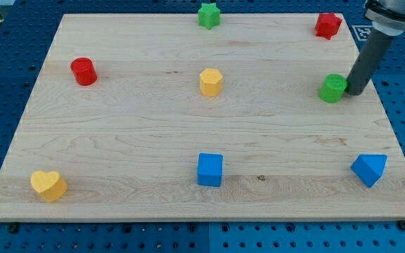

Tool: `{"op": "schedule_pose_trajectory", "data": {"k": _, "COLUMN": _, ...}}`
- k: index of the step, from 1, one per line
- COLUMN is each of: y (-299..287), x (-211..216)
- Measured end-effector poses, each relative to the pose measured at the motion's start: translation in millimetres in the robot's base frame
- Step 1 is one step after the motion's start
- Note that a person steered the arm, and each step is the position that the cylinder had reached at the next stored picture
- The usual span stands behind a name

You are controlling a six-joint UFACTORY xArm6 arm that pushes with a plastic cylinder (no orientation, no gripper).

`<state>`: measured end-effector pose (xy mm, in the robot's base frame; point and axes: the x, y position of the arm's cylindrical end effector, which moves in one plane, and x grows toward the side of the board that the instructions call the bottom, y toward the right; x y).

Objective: Place the blue triangle in between green circle and blue cube

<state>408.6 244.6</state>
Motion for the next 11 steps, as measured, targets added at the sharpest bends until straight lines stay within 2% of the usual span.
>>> {"op": "schedule_pose_trajectory", "data": {"k": 3, "y": -62, "x": 0}}
{"op": "schedule_pose_trajectory", "data": {"k": 4, "y": -46, "x": 19}}
{"op": "schedule_pose_trajectory", "data": {"k": 6, "y": 55, "x": 166}}
{"op": "schedule_pose_trajectory", "data": {"k": 7, "y": 64, "x": 181}}
{"op": "schedule_pose_trajectory", "data": {"k": 11, "y": 15, "x": 163}}
